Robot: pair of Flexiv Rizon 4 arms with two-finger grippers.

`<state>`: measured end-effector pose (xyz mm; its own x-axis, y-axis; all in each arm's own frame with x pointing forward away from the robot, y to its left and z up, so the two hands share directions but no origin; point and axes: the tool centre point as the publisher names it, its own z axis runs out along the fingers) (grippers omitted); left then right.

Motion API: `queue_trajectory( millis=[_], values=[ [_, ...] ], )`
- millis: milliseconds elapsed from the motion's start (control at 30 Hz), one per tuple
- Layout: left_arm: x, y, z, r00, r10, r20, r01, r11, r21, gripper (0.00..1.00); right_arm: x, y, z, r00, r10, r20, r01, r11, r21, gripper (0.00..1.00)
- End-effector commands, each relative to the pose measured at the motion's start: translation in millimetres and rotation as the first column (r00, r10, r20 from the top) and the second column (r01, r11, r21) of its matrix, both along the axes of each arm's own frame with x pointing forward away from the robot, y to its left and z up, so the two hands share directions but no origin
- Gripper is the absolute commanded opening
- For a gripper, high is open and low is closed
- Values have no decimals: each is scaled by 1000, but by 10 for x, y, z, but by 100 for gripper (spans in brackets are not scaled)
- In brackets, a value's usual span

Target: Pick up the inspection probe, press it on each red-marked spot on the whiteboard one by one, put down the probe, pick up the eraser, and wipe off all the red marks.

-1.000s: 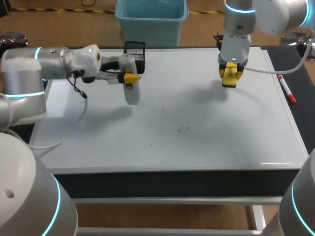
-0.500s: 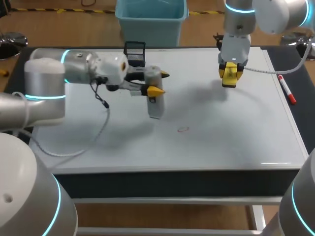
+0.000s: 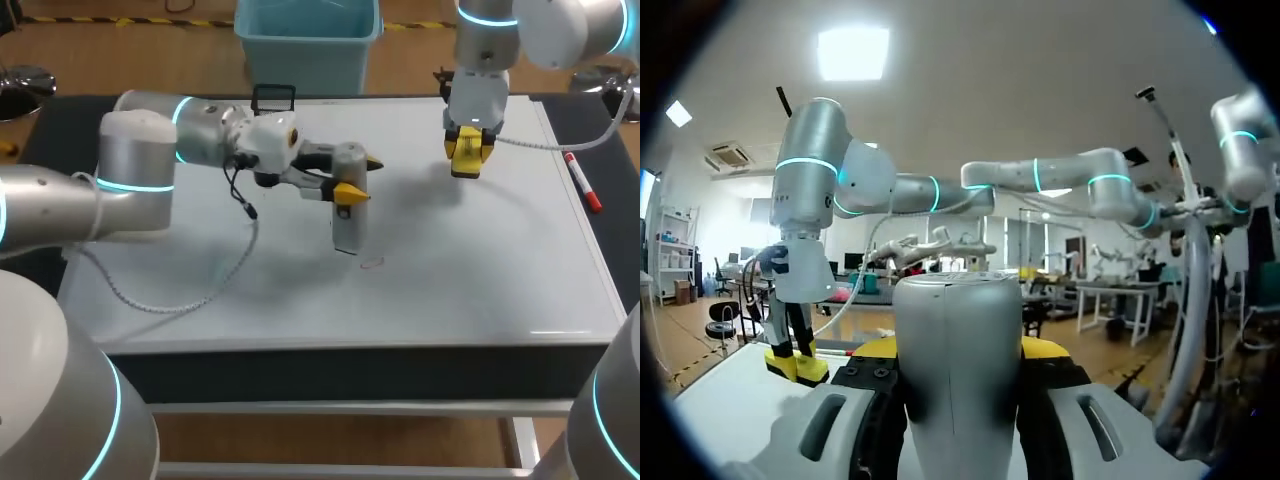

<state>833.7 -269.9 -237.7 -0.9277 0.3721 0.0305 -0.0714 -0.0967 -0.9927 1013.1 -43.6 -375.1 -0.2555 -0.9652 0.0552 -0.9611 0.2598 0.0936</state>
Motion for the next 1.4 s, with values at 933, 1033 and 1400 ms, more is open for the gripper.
queue_trajectory(
  millis=[933,1033,1400],
  values=[
    [-98,-383,-363,989,-143,-25,142,990,-9,0,8,-10,13,1000,3,-1,-3,1000,-2,0],
    [-82,-388,-384,989,-147,-26,147,989,-11,0,8,-10,13,1000,3,-1,-3,1000,-2,0],
    [-60,-392,-436,987,-156,-33,157,988,7,0,8,-10,13,1000,3,-1,-3,1000,-2,0]
  ],
)
